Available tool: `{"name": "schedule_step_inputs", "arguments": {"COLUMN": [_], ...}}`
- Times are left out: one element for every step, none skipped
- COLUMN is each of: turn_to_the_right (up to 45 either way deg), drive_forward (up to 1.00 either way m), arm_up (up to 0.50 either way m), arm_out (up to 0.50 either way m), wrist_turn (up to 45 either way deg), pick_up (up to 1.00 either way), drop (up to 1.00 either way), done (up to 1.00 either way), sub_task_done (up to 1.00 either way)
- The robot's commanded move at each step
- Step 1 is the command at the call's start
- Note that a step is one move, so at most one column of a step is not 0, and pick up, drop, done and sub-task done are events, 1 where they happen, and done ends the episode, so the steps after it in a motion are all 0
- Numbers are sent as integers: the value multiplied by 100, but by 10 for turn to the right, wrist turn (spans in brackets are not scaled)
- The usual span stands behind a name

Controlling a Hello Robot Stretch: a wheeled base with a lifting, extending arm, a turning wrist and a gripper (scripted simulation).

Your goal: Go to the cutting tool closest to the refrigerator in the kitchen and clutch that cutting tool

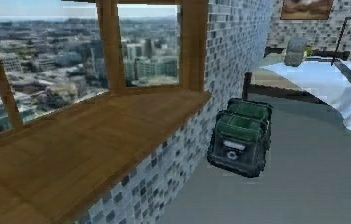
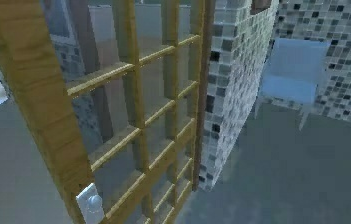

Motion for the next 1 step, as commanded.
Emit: {"name": "schedule_step_inputs", "arguments": {"turn_to_the_right": [30], "drive_forward": [0], "arm_up": [0], "arm_out": [0], "wrist_turn": [0], "pick_up": [0], "drop": [0], "done": [0], "sub_task_done": [0]}}
